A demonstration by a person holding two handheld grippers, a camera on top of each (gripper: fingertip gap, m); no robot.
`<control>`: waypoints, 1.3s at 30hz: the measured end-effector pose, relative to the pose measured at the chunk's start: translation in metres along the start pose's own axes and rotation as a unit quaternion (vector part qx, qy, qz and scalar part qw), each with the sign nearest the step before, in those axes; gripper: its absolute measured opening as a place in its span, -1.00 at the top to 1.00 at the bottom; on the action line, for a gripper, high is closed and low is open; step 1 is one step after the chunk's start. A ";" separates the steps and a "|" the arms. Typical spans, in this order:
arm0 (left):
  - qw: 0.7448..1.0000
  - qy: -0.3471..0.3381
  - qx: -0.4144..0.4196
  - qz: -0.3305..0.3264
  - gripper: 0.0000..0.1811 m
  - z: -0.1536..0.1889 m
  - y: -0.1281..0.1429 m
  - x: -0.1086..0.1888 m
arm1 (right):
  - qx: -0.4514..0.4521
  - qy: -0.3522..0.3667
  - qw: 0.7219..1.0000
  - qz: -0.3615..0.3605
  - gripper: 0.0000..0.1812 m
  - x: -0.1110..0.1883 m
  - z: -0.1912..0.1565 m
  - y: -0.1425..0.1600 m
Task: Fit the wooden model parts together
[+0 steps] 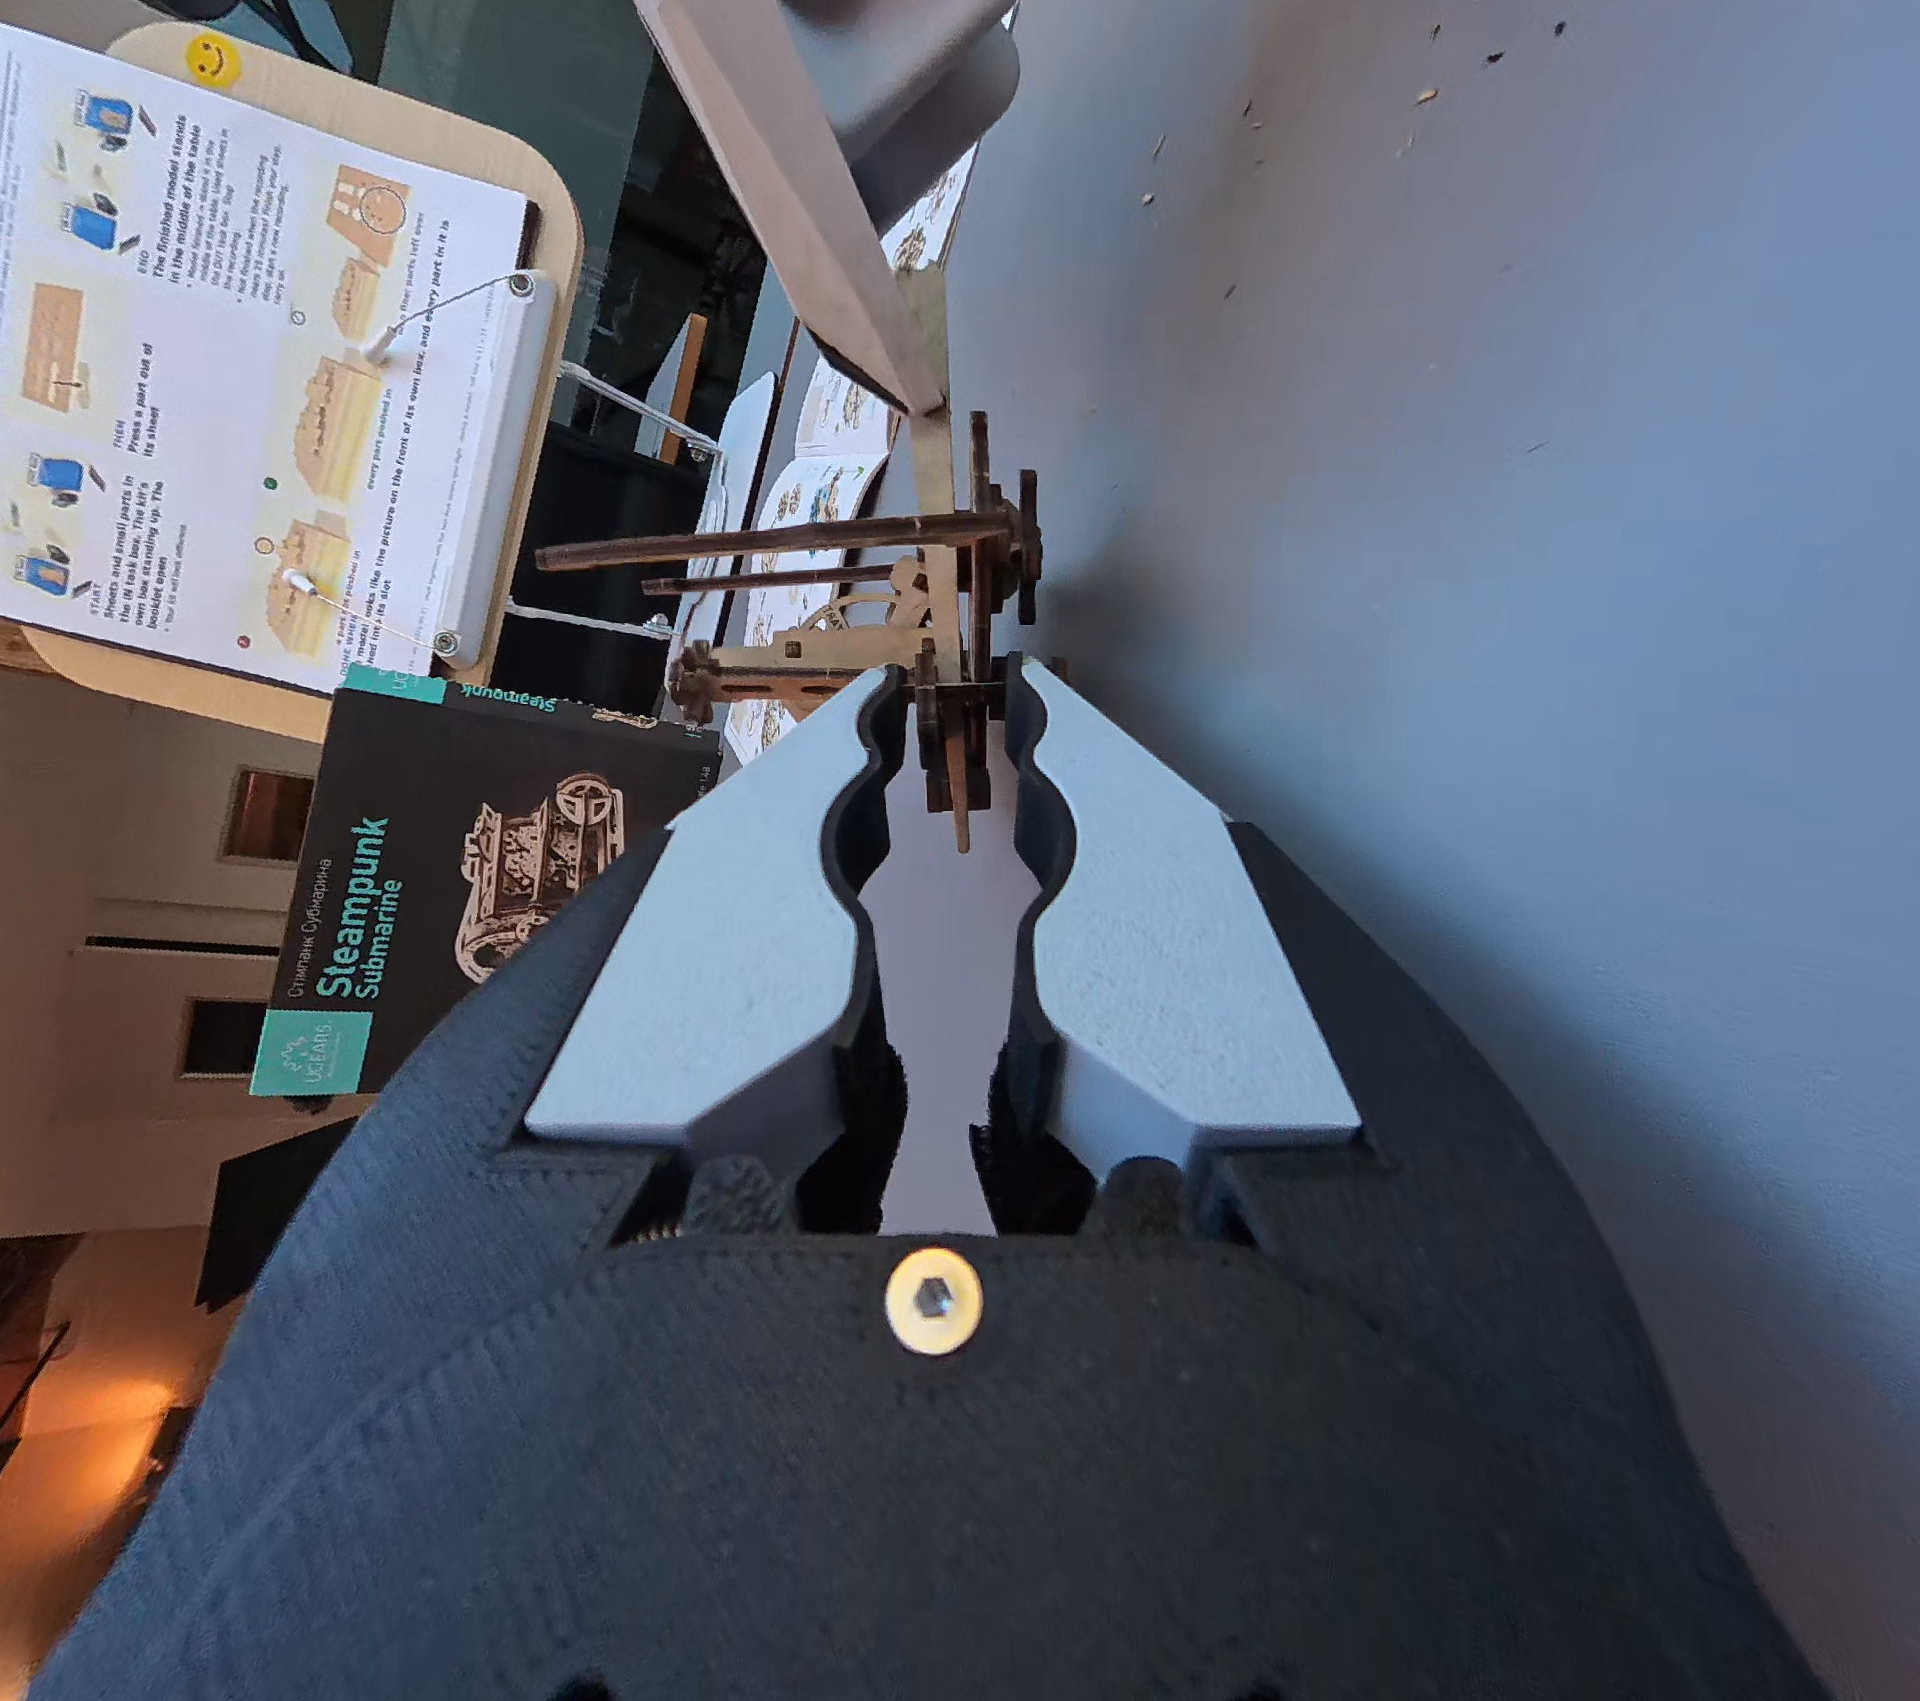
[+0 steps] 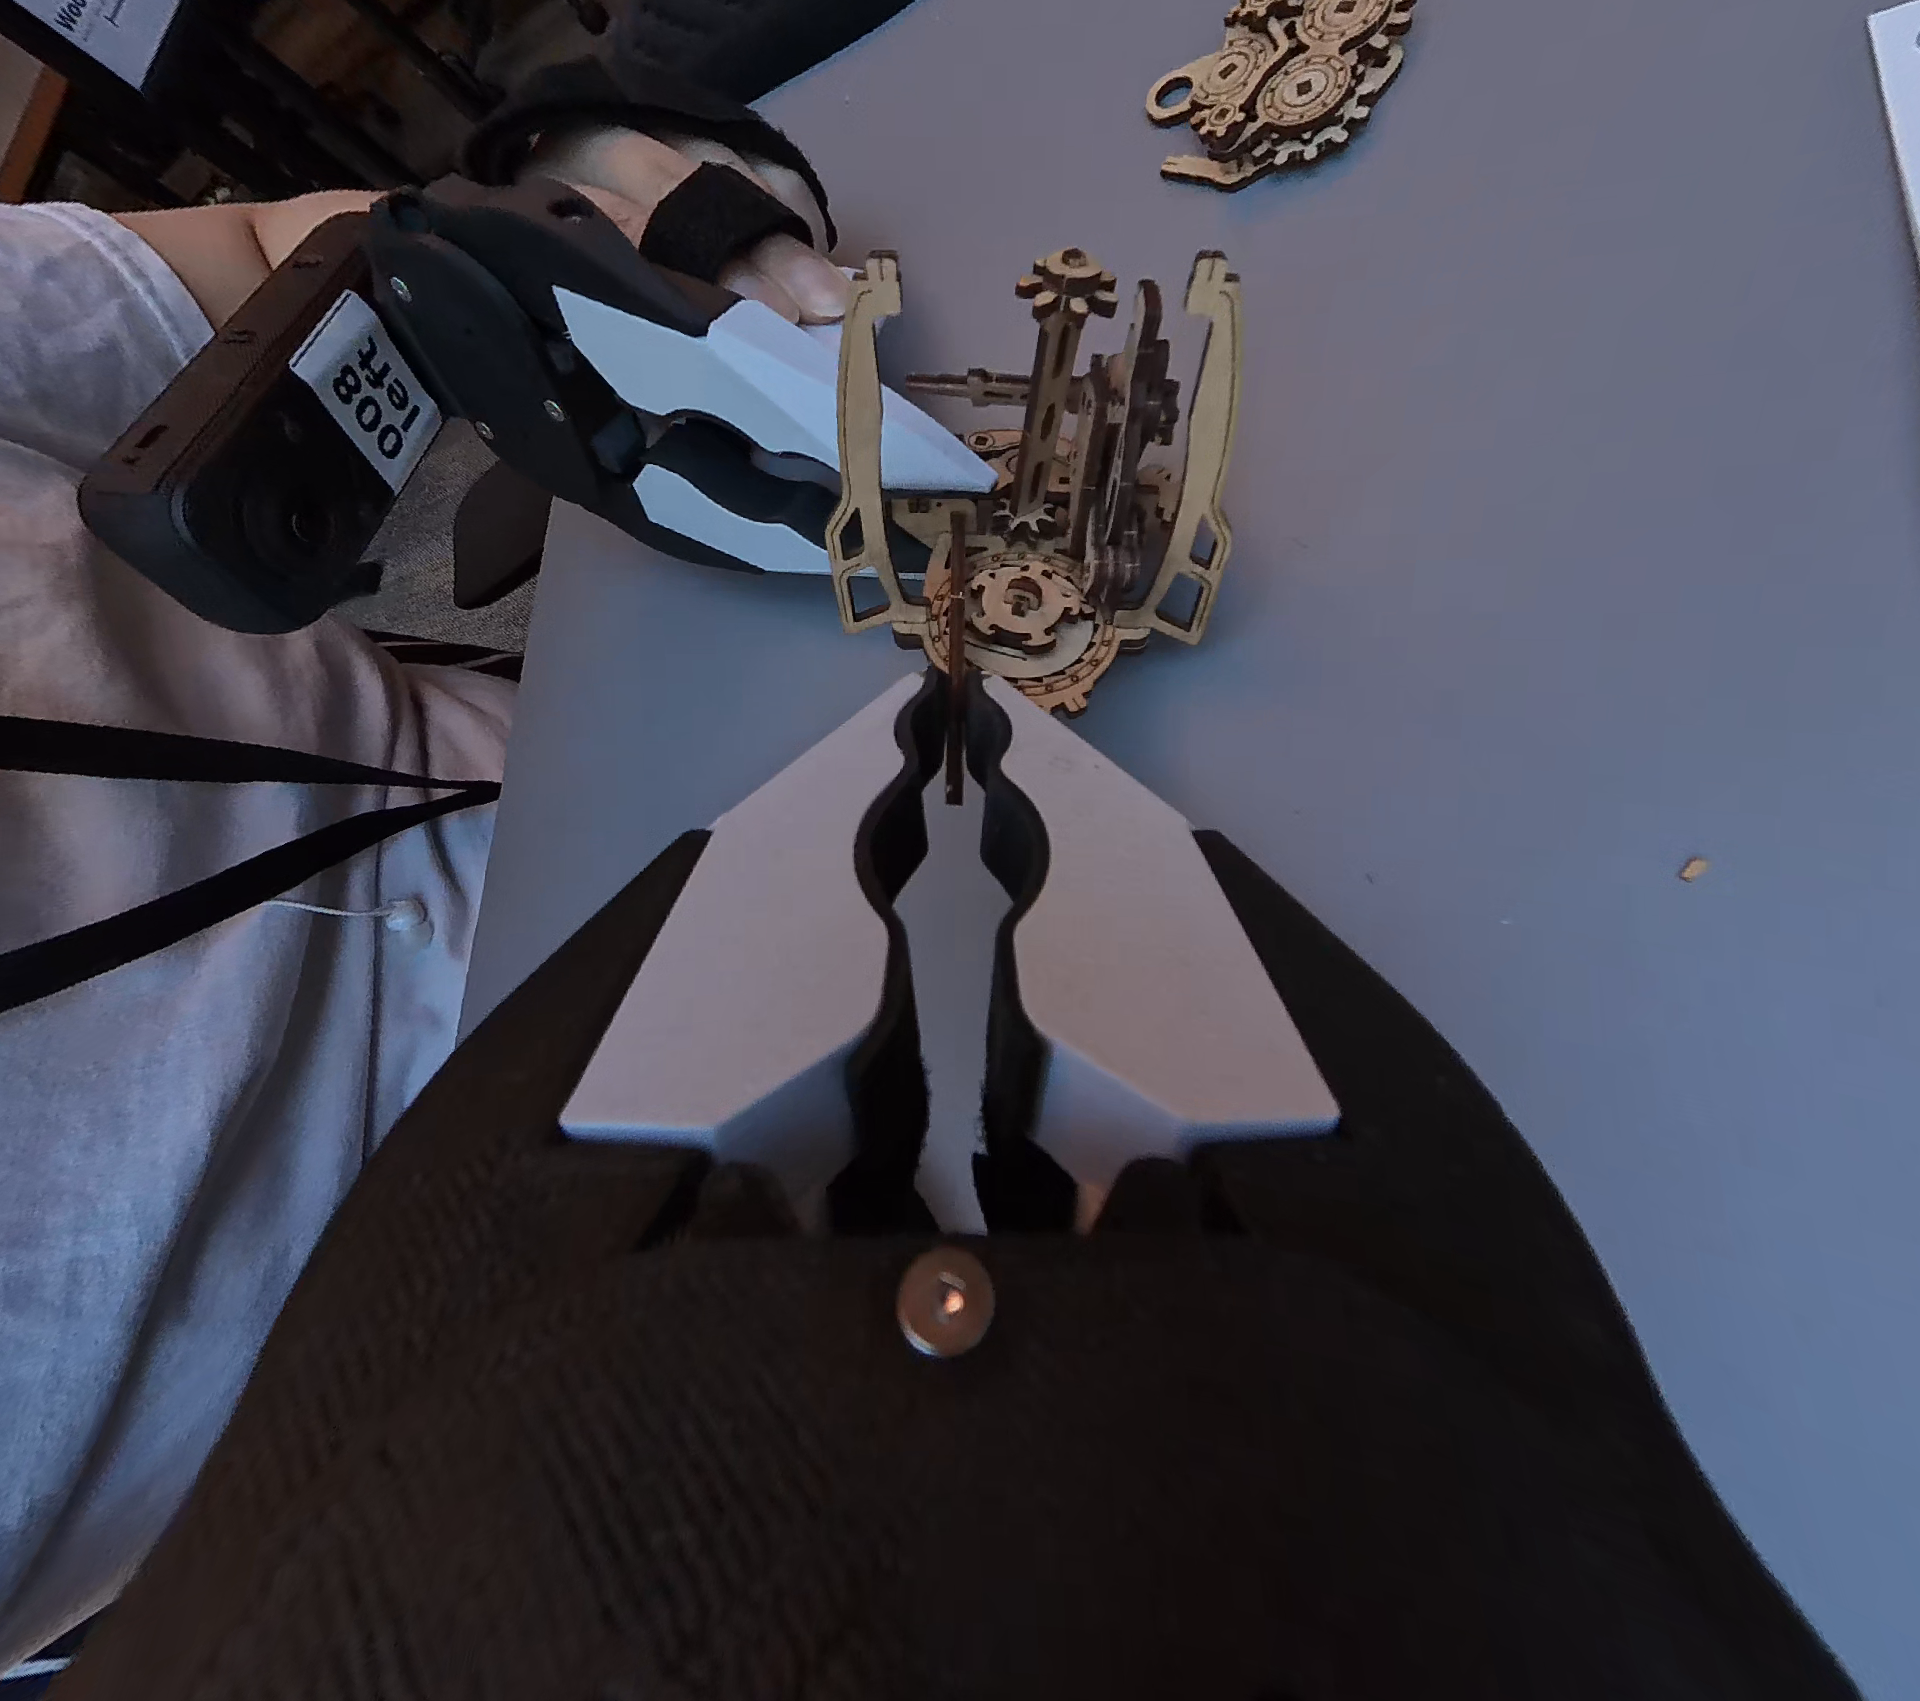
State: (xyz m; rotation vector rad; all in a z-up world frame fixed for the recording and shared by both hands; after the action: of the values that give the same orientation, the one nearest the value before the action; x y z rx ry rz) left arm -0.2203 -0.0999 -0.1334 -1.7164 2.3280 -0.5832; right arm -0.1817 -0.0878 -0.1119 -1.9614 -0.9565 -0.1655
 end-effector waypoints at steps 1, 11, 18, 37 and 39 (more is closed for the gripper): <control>1.000 0.000 -0.003 -0.001 0.81 0.001 0.001 0.000 | 0.001 0.001 1.000 -0.004 0.99 0.000 0.000 0.001; 1.000 -0.008 -0.025 -0.015 0.80 0.000 0.005 -0.002 | 0.015 0.018 1.000 -0.018 0.98 0.001 -0.001 0.006; 1.000 -0.027 -0.013 -0.008 0.81 -0.008 0.004 0.000 | 0.029 0.047 0.998 -0.019 0.99 0.012 -0.008 -0.002; 0.999 0.019 0.030 0.018 0.80 0.003 0.000 0.003 | -0.023 -0.041 0.999 -0.005 0.99 0.010 0.003 0.009; 0.999 0.025 0.046 0.014 0.80 0.003 0.001 0.003 | 0.012 -0.023 0.999 -0.024 0.98 0.009 0.001 0.008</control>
State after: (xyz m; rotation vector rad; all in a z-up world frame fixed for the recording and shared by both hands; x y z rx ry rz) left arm -0.2214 -0.1033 -0.1362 -1.6431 2.3155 -0.7240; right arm -0.1699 -0.0841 -0.1136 -1.9274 -1.0322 -0.1357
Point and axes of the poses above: each gripper's, where its closed fingertips meet, x back along the fingers, y out of its underside, z = x × y across the jaws, the point moved 1 cm from there along x, back along the fingers, and after that the axes turned 13 degrees about -y, right-handed, at the moved point
